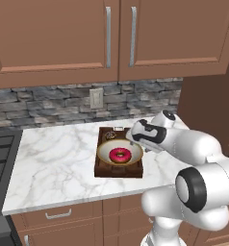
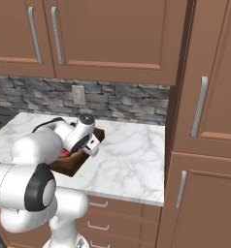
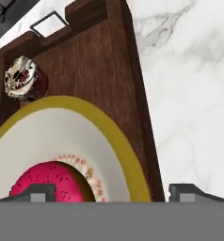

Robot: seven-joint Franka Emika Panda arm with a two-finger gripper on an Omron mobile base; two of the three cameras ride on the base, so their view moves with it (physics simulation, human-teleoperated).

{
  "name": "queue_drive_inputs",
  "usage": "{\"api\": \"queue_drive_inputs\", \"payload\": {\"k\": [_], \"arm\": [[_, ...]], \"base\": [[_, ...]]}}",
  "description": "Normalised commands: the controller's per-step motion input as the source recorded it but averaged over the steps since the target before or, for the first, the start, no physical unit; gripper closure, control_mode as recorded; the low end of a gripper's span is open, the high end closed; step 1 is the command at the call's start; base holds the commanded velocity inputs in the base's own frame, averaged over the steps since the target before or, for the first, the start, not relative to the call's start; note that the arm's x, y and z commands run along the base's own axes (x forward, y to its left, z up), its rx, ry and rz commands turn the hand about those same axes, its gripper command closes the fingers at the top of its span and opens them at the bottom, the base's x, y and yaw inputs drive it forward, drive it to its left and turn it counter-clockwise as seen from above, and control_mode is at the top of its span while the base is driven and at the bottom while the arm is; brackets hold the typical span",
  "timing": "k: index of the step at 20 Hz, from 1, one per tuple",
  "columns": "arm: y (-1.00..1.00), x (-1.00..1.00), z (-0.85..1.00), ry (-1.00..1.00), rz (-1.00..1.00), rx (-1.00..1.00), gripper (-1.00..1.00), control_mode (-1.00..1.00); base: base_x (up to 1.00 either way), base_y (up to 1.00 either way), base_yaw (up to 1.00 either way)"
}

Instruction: Place the bowl with donut and the cupcake onto the tray.

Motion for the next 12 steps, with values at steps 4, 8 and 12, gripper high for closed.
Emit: {"api": "queue_drive_inputs", "payload": {"k": [4,8,12], "arm": [[-0.58,0.1,0.0,0.07,0.0,0.0,-1.0,-1.0],[-0.46,-0.03,0.12,0.04,0.0,-0.01,-1.0,-1.0],[-0.01,-0.43,0.44,0.1,-0.01,0.0,-1.0,-1.0]], "base": [[0.0,0.0,0.0],[0.0,0.0,0.0],[0.0,0.0,0.0]]}}
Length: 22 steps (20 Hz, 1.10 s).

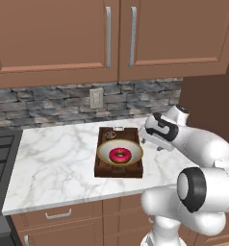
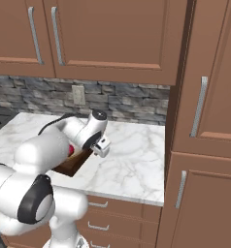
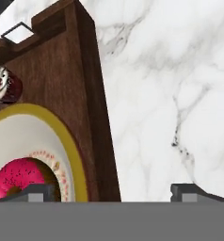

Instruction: Place the bowl with donut and the cupcake onto the tray.

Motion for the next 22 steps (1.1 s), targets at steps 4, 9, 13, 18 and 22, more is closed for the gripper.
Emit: {"api": "queue_drive_inputs", "payload": {"k": [4,9,13,18,22], "arm": [[-0.07,-0.59,0.23,0.09,0.0,-0.03,-1.0,-1.0],[0.0,-0.68,0.17,0.08,0.0,-0.08,-1.0,-1.0],[-0.05,-0.59,0.0,0.02,0.0,-0.04,-1.0,-1.0],[0.0,-0.38,0.02,0.0,0.0,-0.05,-1.0,-1.0],[0.06,-0.05,0.03,0.0,-0.01,-0.05,-1.0,-1.0]], "base": [[0.0,0.0,0.0],[0.0,0.0,0.0],[0.0,0.0,0.0],[0.0,0.0,0.0],[0.0,0.0,0.0]]}}
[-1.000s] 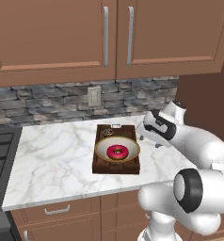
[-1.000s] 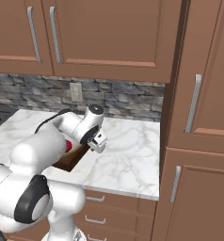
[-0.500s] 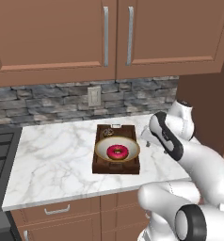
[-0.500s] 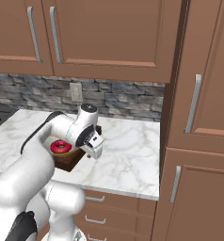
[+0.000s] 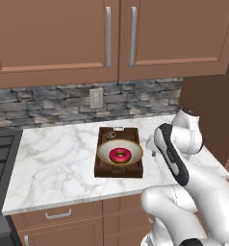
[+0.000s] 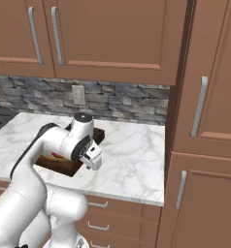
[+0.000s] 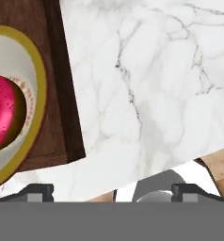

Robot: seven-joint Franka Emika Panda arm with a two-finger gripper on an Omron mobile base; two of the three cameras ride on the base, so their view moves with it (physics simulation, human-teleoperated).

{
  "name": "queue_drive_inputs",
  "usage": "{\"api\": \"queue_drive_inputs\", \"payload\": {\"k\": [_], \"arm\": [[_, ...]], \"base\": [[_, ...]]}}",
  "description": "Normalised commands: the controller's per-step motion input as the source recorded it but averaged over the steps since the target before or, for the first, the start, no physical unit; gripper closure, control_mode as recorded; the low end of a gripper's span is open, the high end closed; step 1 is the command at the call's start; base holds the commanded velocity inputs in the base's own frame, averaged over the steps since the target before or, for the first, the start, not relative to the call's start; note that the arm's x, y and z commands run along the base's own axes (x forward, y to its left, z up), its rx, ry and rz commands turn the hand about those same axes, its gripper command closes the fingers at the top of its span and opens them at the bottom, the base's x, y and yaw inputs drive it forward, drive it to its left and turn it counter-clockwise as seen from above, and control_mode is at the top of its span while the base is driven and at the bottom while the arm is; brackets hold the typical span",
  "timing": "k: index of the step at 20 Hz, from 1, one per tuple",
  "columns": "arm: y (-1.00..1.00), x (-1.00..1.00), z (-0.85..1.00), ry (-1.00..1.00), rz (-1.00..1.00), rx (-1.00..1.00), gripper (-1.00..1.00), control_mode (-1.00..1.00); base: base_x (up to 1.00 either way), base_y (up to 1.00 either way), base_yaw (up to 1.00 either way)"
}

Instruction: Place the bowl with donut and the cupcake onto the tray.

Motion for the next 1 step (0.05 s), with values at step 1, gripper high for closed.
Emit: {"api": "queue_drive_inputs", "payload": {"k": [1], "arm": [[0.0,-0.24,0.0,-0.09,-0.04,-0.01,-1.0,-1.0]], "base": [[0.0,0.0,0.0]]}}
